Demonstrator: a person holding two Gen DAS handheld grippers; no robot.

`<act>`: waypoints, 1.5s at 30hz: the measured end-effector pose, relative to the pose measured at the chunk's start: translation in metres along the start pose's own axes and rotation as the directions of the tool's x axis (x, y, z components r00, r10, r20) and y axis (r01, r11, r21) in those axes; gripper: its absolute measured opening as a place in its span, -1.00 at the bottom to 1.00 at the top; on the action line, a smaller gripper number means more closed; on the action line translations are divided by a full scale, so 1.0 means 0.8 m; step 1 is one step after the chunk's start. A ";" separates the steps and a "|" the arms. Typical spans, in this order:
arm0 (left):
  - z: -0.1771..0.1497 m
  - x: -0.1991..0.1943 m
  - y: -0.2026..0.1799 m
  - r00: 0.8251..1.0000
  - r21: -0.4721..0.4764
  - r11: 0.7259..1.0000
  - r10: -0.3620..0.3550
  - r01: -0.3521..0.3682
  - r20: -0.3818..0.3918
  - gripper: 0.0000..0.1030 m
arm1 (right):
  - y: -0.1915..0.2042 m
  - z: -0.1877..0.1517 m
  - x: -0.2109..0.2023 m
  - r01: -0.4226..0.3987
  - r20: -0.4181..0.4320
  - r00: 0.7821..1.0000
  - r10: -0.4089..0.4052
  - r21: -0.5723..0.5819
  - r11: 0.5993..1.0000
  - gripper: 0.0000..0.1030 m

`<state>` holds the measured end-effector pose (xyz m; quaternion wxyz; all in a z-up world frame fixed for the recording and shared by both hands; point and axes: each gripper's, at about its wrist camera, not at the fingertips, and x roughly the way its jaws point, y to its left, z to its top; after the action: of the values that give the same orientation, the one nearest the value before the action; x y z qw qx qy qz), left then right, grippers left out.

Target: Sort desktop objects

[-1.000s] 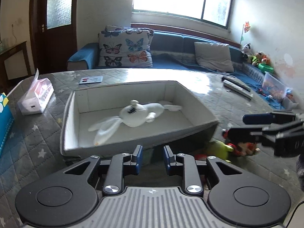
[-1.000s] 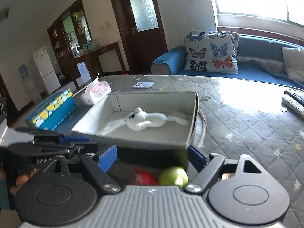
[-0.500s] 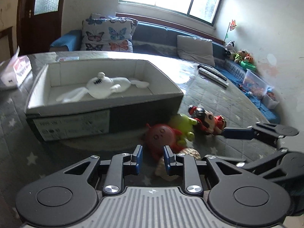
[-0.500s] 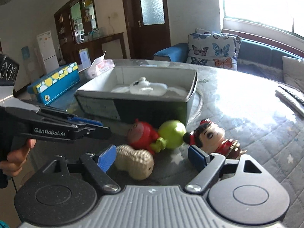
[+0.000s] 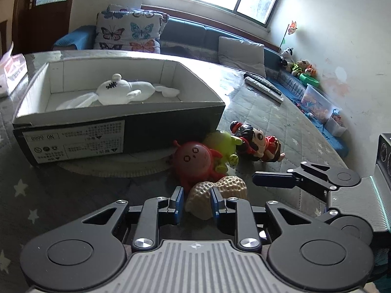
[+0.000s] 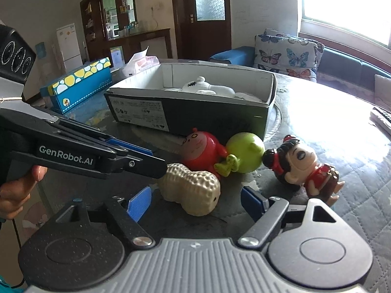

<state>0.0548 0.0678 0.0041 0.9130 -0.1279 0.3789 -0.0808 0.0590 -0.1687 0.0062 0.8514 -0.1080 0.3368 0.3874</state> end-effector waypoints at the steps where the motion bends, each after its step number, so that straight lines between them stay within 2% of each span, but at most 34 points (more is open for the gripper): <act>1: 0.000 0.001 0.001 1.000 -0.005 1.000 -0.007 0.007 -0.004 -0.49 | 0.000 0.000 0.001 -0.001 -0.002 1.000 0.001 -0.002 1.000 0.58; 3: 0.000 0.003 0.002 1.000 -0.012 1.000 -0.016 0.016 -0.013 -0.49 | 0.000 0.000 0.004 -0.006 -0.008 1.000 0.006 -0.004 1.000 0.47; 7: 0.001 0.010 0.005 0.999 -0.026 0.999 -0.034 0.033 -0.030 -0.48 | -0.002 0.000 0.008 -0.014 -0.018 1.000 0.014 -0.003 1.000 0.41; 13: 0.004 0.013 0.011 0.998 -0.064 0.997 -0.053 0.050 -0.034 -0.43 | -0.002 0.002 0.010 -0.026 -0.018 1.000 0.025 -0.010 1.000 0.20; 25: 0.005 0.016 0.020 0.997 -0.094 0.993 -0.072 0.068 -0.031 -0.33 | 0.002 0.005 0.011 -0.024 -0.014 1.000 0.024 -0.030 0.999 0.00; 45: 0.003 0.018 0.026 0.995 -0.094 0.992 -0.089 0.085 -0.042 -0.30 | -0.010 0.007 0.007 -0.047 -0.021 0.999 0.047 0.003 0.999 -0.09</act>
<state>0.0679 0.0847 -0.0103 0.8928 -0.1842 0.3971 -0.1061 0.0703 -0.1684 0.0056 0.8386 -0.1032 0.3486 0.4056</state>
